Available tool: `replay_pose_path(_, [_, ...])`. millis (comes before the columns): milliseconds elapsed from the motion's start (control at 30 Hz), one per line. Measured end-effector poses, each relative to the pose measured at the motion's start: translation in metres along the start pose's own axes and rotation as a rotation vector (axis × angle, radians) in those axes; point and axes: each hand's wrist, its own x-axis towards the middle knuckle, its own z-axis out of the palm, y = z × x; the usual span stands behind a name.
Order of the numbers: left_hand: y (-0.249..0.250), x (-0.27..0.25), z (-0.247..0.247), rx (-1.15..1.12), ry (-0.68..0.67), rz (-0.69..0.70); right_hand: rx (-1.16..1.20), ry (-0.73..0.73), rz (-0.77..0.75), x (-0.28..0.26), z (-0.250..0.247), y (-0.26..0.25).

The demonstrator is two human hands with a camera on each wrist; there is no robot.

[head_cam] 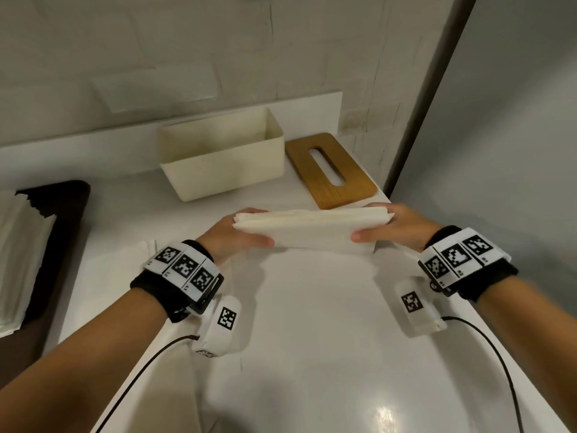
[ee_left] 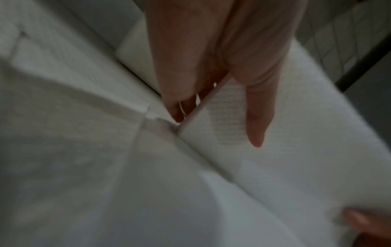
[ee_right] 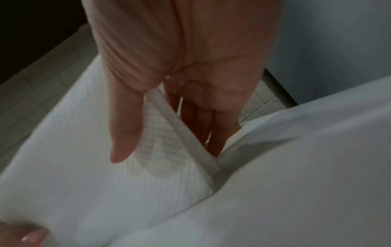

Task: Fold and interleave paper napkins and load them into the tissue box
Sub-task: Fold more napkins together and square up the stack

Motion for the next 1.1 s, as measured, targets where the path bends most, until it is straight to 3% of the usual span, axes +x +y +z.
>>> replay_pose_path(100, [0.012, 0.003, 0.001, 0.24, 0.105, -0.028, -0.117, 0.056, -0.051, 0.003, -0.006, -0.015])
replay_pose_path(167, [0.033, 0.001, 0.0, 0.341, 0.191, 0.098, -0.211, 0.048, -0.116, 0.004, -0.007, -0.034])
replay_pose_path(300, [0.088, -0.009, 0.005, 0.476, 0.179, 0.365, -0.295, 0.026, -0.192, 0.011, -0.001, -0.064])
replay_pose_path(433, [0.12, -0.015, 0.009, 0.294, 0.261, 0.57, -0.093, 0.023, -0.179, 0.017, 0.014, -0.077])
replay_pose_path(500, [0.12, -0.014, 0.006, 0.103, 0.283, 0.533, -0.001, 0.042, -0.177, 0.019, 0.024, -0.077])
replay_pose_path(567, [0.111, -0.012, 0.006, -0.092, 0.23, 0.393, 0.033, 0.053, -0.177, 0.022, 0.032, -0.075])
replay_pose_path(633, [0.097, -0.011, 0.009, -0.146, 0.187, 0.288, 0.06, 0.028, -0.195, 0.023, 0.039, -0.072])
replay_pose_path(767, [0.076, -0.017, 0.024, -0.131, 0.179, 0.311, 0.074, 0.035, -0.191, 0.021, 0.046, -0.069])
replay_pose_path(967, [0.079, -0.022, 0.039, -0.286, 0.157, 0.408, 0.213, 0.132, -0.222, 0.018, 0.048, -0.078])
replay_pose_path(1100, [0.068, -0.016, 0.037, -0.328, 0.196, 0.362, 0.112, 0.084, -0.174, 0.018, 0.044, -0.068])
